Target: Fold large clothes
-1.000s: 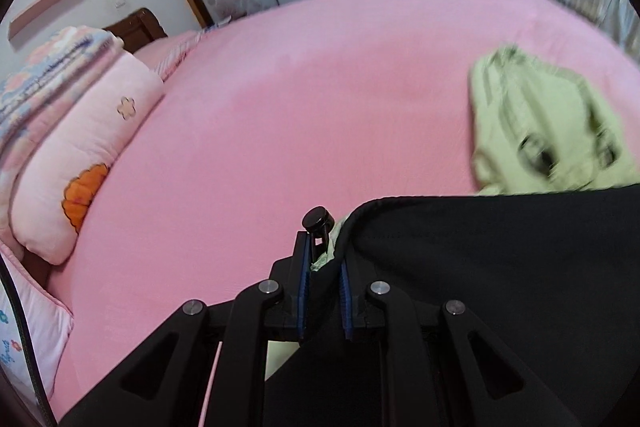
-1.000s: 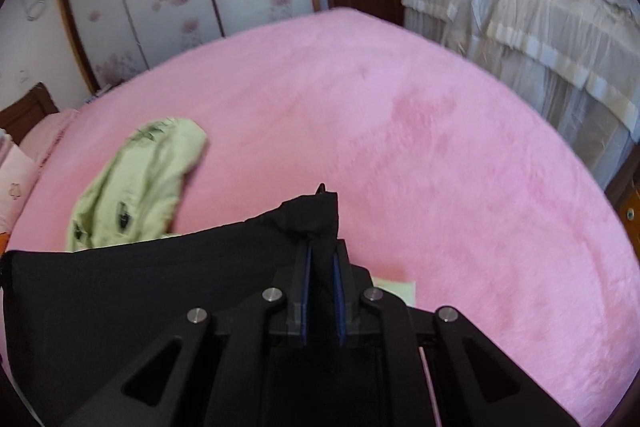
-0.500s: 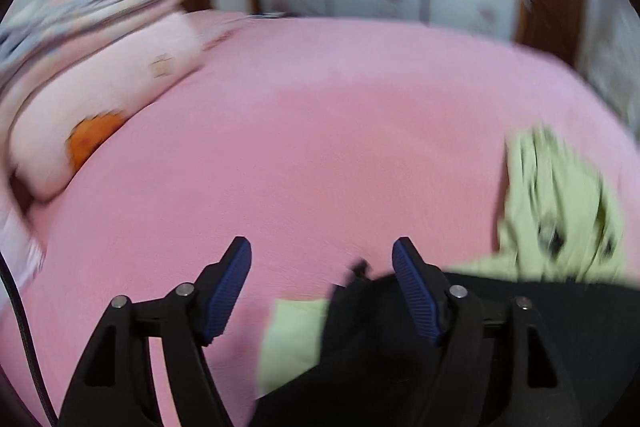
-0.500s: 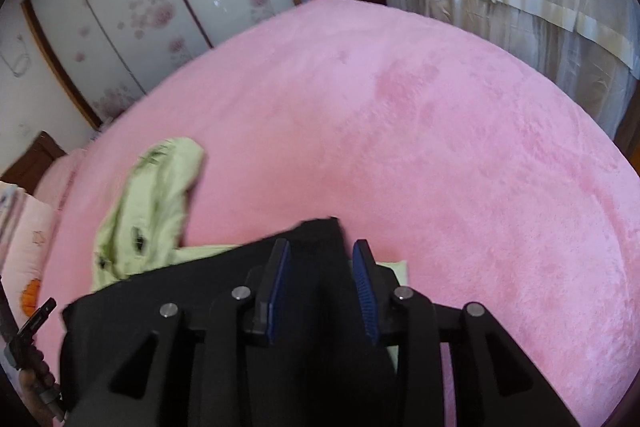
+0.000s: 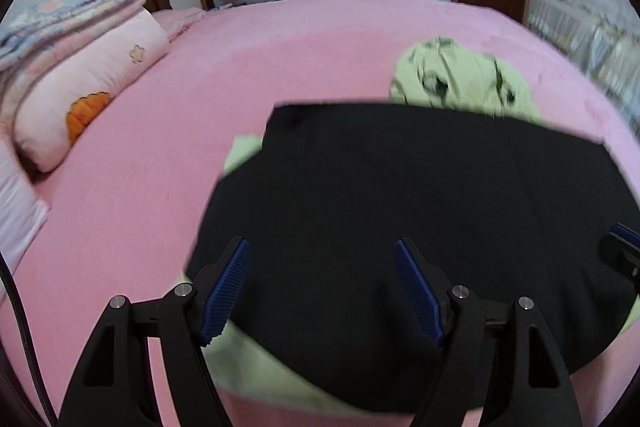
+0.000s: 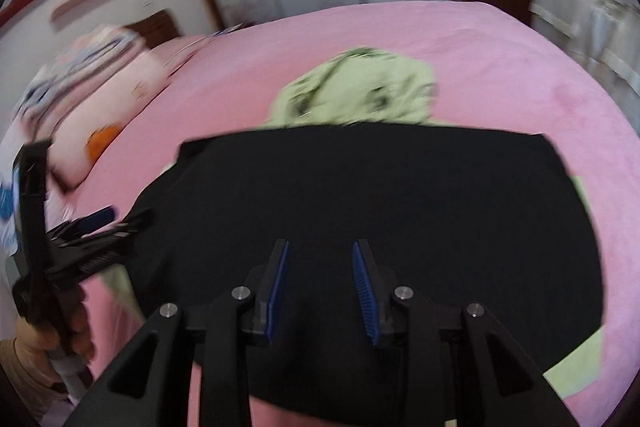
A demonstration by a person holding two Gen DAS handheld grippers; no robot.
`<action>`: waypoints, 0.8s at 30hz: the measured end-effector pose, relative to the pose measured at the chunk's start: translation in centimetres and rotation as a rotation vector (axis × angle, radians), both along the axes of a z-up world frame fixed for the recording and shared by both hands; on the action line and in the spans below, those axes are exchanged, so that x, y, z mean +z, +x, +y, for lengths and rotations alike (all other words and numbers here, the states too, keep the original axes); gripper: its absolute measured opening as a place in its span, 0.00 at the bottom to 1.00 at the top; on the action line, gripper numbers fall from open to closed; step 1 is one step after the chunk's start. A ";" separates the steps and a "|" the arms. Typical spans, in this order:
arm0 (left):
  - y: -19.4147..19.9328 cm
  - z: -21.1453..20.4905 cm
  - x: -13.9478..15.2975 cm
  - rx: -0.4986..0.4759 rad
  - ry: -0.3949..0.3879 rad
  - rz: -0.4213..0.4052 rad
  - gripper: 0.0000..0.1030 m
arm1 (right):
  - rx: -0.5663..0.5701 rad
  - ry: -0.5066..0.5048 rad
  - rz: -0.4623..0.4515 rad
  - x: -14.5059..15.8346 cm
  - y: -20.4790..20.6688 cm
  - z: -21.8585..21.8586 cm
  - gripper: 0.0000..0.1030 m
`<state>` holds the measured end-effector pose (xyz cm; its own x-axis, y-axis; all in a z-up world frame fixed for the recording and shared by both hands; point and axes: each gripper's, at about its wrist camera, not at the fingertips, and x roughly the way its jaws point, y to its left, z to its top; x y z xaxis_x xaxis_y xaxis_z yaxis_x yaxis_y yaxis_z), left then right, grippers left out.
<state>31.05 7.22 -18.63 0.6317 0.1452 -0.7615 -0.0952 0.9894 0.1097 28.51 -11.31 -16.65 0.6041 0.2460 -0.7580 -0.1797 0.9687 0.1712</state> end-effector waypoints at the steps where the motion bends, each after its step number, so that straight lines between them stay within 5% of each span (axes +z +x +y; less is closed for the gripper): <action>1: -0.5 -0.6 -0.9 0.008 0.040 0.010 0.71 | 0.019 -0.023 0.012 -0.9 -0.5 1.0 0.32; 3: -0.9 -0.6 -3.0 0.048 0.113 0.047 0.71 | 0.026 -0.074 0.034 -2.5 -1.2 1.3 0.32; 6: -1.4 1.6 -4.6 0.082 0.079 0.064 0.72 | -0.042 -0.157 0.048 -4.0 -2.0 -1.5 0.31; 10: -1.3 3.7 -4.9 0.113 0.101 0.071 0.79 | -0.279 -0.239 0.070 -4.9 -3.1 -10.9 0.30; 14: -1.0 5.3 -4.6 0.100 0.015 0.106 0.80 | -0.373 -0.044 0.115 -4.9 -4.7 -18.3 0.12; 18: -0.6 5.3 -2.6 0.031 0.010 0.126 0.80 | -0.389 -0.045 0.119 -4.3 -5.3 -17.8 0.15; 24: 4.6 8.4 2.7 -0.043 -0.088 0.026 0.80 | -0.302 0.005 0.070 -3.4 -4.8 -14.0 0.15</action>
<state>35.67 15.62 -15.96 0.6160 0.0500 -0.7862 -0.0509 0.9984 0.0237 23.76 -25.28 -20.06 0.5966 0.0671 -0.7997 0.1291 0.9755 0.1782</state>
